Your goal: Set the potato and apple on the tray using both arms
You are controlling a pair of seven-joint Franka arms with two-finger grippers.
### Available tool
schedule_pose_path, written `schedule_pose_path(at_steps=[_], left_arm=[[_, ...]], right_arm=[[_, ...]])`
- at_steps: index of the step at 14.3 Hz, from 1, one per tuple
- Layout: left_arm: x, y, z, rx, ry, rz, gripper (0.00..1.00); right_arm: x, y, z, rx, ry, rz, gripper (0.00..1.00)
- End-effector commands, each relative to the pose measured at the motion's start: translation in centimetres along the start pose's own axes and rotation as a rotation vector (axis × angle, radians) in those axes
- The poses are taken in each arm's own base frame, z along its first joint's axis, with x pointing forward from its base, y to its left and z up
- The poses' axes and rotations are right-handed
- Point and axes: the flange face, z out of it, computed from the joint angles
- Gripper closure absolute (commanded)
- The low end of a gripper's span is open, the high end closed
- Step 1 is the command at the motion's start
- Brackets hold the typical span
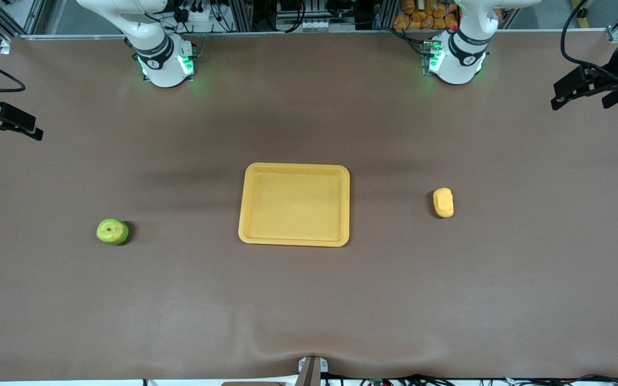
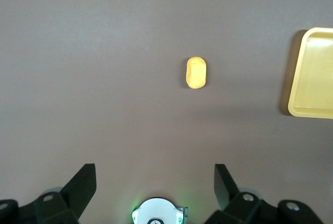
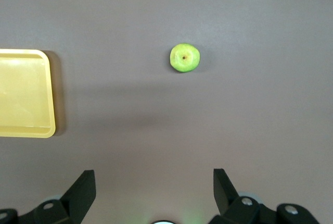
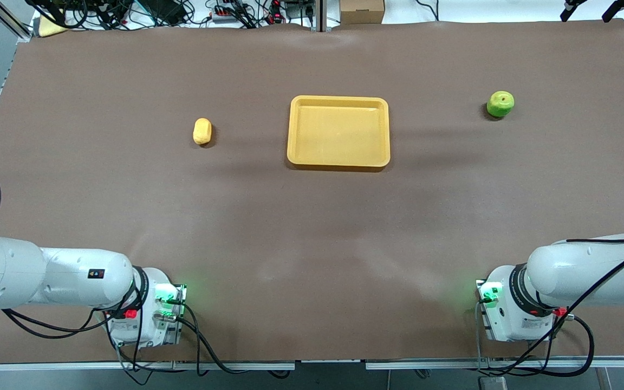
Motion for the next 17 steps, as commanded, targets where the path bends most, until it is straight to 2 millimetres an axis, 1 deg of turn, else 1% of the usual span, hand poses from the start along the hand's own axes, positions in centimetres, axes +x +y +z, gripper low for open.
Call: schedule_pose_path(at_steps=[1,4,6,9,12,14,16,17], left_arm=[[-0.3,0.1,-0.4,-0.02,-0.005,0.004,0.0],[-0.2,-0.1,-0.7,-0.02,0.001,0.0,0.0],[0.0,0.1,-0.5,-0.02,-0.002,0.002,0.0],[0.1,-0.1,-0.6,-0.021,0.0,0.001,0.0],[0.0,-0.2,-0.3,-0.02,-0.014,0.002,0.0],[0.0,-0.3,0.1,-0.019,-0.025,-0.001,0.0],[0.0,-0.2,0.3,-0.019,-0.03,-0.002,0.0],[0.1,-0.1,0.5,-0.018,-0.034,0.0,0.0]], right_arm=[[0.0,0.0,0.0,0.001,0.004,0.011,0.0],[0.0,0.2,0.1,0.001,0.003,0.015,0.0],[-0.1,0.4,0.2,0.003,-0.009,0.019,0.0],[-0.3,1.7,1.2,0.007,-0.036,0.043,0.0],[-0.3,1.9,1.5,0.008,-0.043,0.046,0.0],[-0.1,1.9,1.7,0.007,-0.037,0.045,0.0],[0.7,1.8,2.4,0.006,-0.033,0.044,0.0],[1.0,1.9,3.3,0.008,-0.046,0.045,0.0]])
